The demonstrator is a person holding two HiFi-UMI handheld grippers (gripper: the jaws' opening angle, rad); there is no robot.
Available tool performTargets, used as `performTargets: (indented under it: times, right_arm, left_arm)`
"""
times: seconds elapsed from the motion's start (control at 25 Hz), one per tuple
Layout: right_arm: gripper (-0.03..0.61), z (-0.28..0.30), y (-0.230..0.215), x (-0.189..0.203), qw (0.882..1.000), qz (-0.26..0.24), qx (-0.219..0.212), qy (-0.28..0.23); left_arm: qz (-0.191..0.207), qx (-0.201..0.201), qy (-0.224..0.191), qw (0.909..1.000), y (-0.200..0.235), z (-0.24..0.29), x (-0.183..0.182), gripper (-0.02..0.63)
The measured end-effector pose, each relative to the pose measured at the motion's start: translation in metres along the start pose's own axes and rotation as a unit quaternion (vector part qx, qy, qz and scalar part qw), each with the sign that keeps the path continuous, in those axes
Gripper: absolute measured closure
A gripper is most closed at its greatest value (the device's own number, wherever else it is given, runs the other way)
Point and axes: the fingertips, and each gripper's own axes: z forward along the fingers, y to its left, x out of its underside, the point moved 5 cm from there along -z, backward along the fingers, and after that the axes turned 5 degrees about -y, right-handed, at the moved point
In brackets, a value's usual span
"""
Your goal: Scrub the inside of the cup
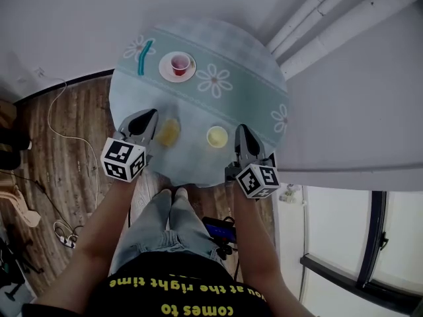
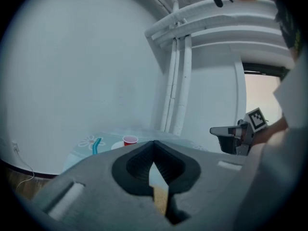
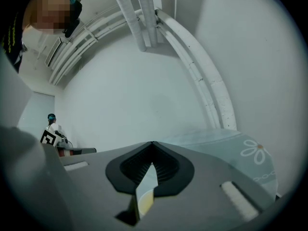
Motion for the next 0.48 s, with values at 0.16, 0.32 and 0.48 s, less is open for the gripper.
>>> performTargets:
  times: [0.16, 0.32, 0.48]
  right_arm:
    - [0.572, -0.005, 0.006, -0.009, 1.000, -0.008, -0.011, -0.011]
    - [0.572, -0.010, 0.011, -0.023, 0.999, -0.009, -0.022, -0.030]
    - [0.572, -0.015, 0.017, -0.036, 0.999, -0.019, -0.032, -0.035]
  left_arm:
    - [-0.002, -0.010, -0.014, 0.9998, 0.002, -0.009, -0.005, 0.614]
    - [0.005, -0.015, -0.024, 0.9996, 0.002, -0.017, -0.014, 0.613]
    - [0.010, -0.015, -0.037, 0.9992, -0.001, -0.024, -0.025, 0.614]
